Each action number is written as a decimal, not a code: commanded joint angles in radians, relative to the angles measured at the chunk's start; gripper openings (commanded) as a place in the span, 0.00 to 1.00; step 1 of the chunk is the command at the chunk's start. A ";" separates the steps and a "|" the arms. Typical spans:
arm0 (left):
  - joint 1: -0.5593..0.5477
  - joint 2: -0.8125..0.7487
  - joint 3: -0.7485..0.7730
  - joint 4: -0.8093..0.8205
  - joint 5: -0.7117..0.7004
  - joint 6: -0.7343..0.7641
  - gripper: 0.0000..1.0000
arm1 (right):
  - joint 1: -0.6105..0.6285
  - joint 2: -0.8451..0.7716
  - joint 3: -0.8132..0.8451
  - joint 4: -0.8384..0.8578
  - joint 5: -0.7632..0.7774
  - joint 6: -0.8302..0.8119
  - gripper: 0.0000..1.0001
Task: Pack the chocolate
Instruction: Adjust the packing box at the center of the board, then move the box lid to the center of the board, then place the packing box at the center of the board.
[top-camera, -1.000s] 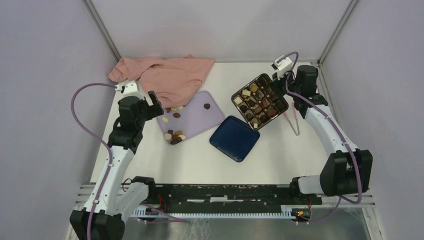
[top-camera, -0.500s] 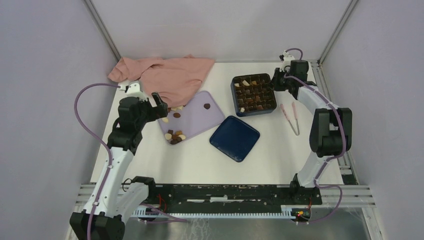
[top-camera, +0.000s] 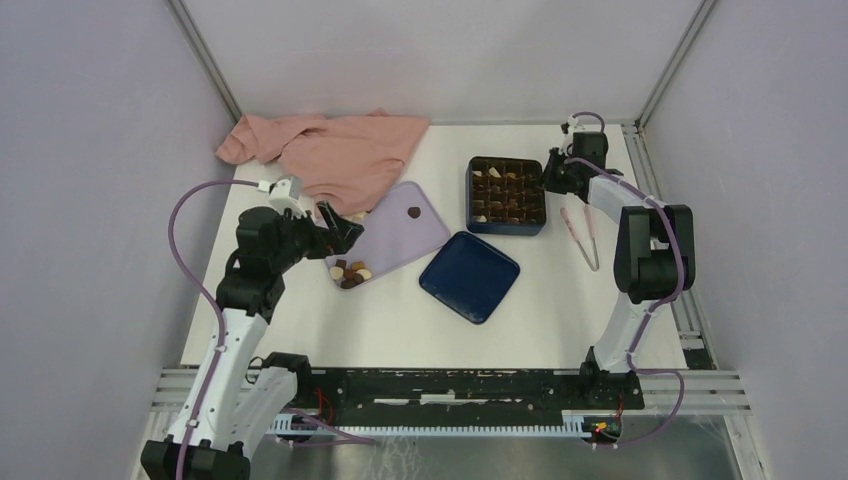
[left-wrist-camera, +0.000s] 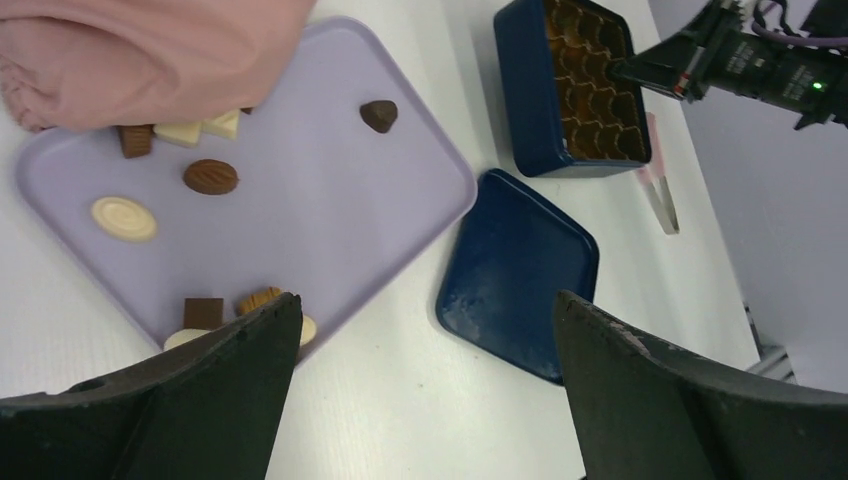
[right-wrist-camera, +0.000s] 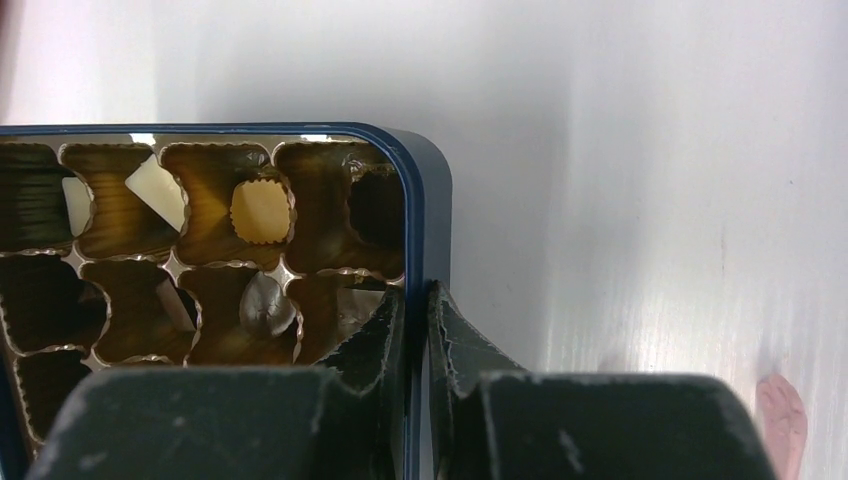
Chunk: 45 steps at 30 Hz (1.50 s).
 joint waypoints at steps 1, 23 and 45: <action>0.006 -0.046 -0.033 0.061 0.122 -0.064 0.99 | 0.002 -0.038 -0.018 0.100 0.034 0.073 0.02; -0.006 -0.220 -0.168 0.108 0.224 -0.162 0.97 | 0.005 -0.122 -0.077 0.139 0.072 0.061 0.05; -0.011 -0.205 -0.176 0.114 0.222 -0.168 0.96 | 0.049 -0.101 -0.125 0.110 0.110 -0.064 0.04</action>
